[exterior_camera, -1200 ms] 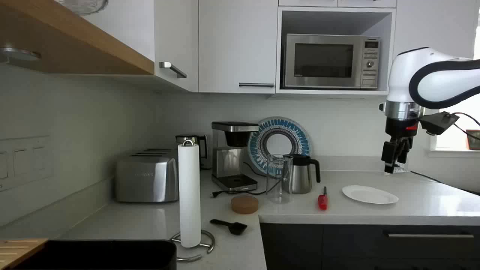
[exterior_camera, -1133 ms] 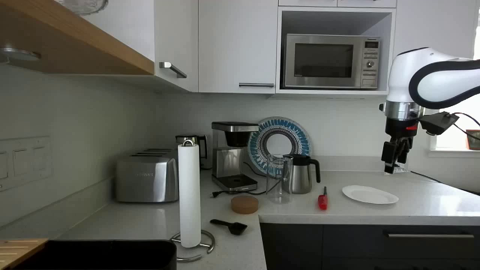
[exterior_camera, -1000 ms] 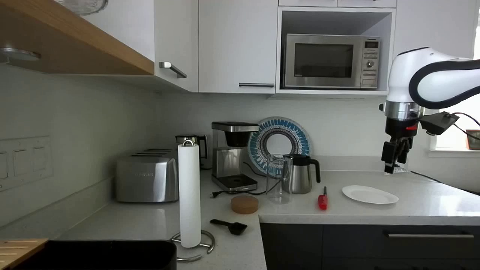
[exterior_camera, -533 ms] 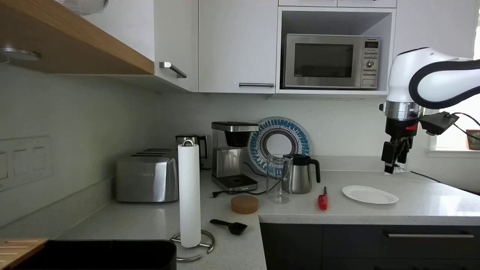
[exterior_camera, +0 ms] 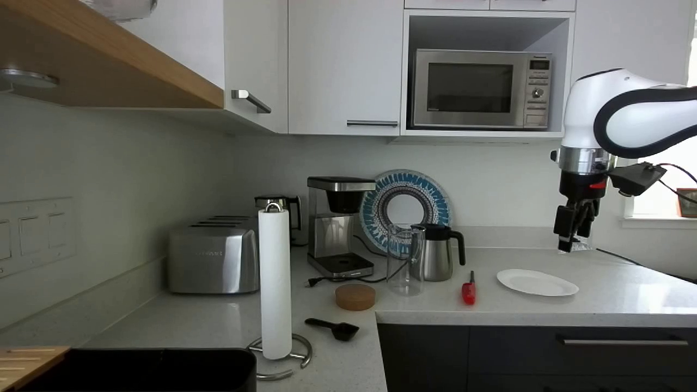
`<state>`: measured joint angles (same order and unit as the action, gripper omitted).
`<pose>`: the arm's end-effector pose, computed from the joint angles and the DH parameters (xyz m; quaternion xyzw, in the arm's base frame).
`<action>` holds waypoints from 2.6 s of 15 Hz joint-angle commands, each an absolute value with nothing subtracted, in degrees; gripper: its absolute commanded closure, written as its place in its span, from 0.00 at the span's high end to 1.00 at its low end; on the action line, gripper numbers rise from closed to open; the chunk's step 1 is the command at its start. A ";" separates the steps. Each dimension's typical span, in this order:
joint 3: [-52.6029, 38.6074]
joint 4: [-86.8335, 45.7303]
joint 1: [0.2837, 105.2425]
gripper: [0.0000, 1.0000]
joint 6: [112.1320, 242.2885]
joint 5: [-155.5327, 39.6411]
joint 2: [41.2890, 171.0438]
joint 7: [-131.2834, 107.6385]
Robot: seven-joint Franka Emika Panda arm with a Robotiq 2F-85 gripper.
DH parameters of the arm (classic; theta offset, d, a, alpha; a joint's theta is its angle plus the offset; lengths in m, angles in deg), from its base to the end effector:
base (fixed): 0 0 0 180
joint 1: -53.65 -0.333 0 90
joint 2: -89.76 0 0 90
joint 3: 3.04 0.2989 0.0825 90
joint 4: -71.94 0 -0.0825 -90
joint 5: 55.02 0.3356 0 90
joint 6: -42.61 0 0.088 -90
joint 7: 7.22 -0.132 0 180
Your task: Move the brown jar lid to the edge, the put it on the transparent jar
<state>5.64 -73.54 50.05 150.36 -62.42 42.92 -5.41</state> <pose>0.2863 0.0553 0.5118 0.9833 0.1171 0.0832 0.1122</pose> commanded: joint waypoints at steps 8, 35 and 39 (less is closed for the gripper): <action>10.91 -51.16 38.61 1.00 165.94 -58.31 65.87 -0.33; 15.90 -36.35 35.94 1.00 172.54 -64.95 92.43 -16.70; 14.26 -33.07 34.37 1.00 175.94 -71.26 99.00 -28.19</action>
